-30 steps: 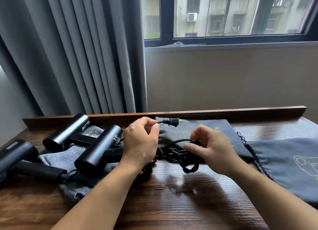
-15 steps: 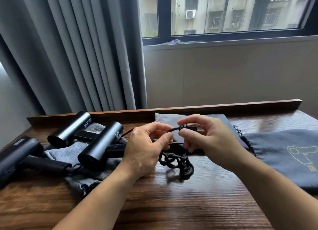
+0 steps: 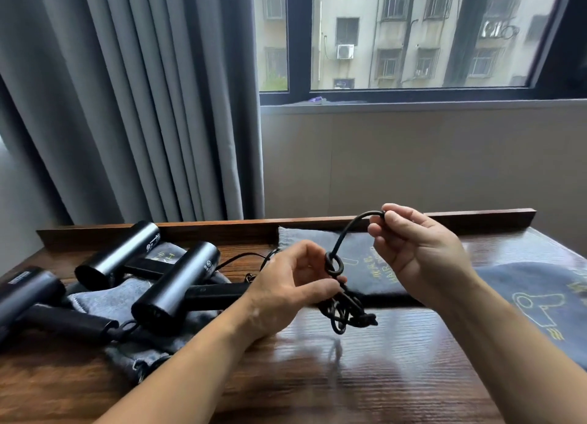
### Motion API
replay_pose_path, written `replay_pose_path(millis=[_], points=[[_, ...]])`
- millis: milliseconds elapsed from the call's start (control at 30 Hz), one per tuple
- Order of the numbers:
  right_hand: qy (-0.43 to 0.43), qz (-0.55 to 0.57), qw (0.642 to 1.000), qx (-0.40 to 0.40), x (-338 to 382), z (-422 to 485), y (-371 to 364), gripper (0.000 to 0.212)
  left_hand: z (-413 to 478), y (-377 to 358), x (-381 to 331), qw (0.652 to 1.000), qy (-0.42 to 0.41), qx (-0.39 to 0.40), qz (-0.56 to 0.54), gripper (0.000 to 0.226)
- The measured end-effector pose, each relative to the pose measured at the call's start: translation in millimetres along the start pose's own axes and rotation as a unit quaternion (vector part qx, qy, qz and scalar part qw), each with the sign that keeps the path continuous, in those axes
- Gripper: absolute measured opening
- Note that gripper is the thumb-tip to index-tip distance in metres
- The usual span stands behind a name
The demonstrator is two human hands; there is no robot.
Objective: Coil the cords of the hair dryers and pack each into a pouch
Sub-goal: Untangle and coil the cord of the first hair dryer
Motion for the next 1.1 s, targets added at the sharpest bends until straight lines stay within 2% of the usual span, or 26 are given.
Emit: replay_pose_path(millis=[67,167,267,400,500,633,700,833,900,967,1100], points=[[0.001,-0.042,0.999,-0.007,-1,5,7,0.012,4,5,1,0.999,-0.002,-0.035,0.022,0.023],[0.028,-0.138,0.990,-0.005,4,12,11,0.013,7,14,5,0.995,-0.013,-0.088,0.036,0.013],[0.070,-0.270,0.960,0.024,15,14,8,0.020,8,23,7,0.991,-0.022,-0.124,0.036,0.013],[0.089,-0.417,0.903,0.055,34,18,8,0.026,15,19,10,0.986,0.003,-0.083,0.142,0.010],[0.091,-0.503,0.855,0.083,41,18,0,0.013,21,17,12,0.970,0.005,-0.063,0.233,0.012],[0.066,-0.533,0.837,0.109,32,25,-2,0.018,26,19,16,0.958,0.010,-0.064,0.281,0.017],[0.066,-0.514,0.847,0.119,25,30,0,0.015,28,20,18,0.955,0.009,-0.066,0.288,0.017],[0.057,-0.331,0.935,0.116,10,40,10,0.019,29,19,20,0.964,0.011,-0.070,0.258,0.022],[0.033,-0.259,0.958,0.120,1,43,12,0.013,29,21,21,0.968,0.015,-0.092,0.232,0.021],[0.009,-0.247,0.961,0.127,-5,45,14,0.014,29,29,24,0.976,0.020,-0.135,0.172,0.006],[-0.050,-0.339,0.927,0.155,-14,44,28,0.015,26,37,27,0.974,0.036,-0.190,0.119,0.014]])
Point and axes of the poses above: each hand's wrist, its own z-axis towards the middle knuckle, its own y-axis out of the back of the hand, x = y × z, the point moved 8 cm from there along z, towards the middle knuckle, and after that the axes turned 5 degrees about x, right-handed, at the moved point
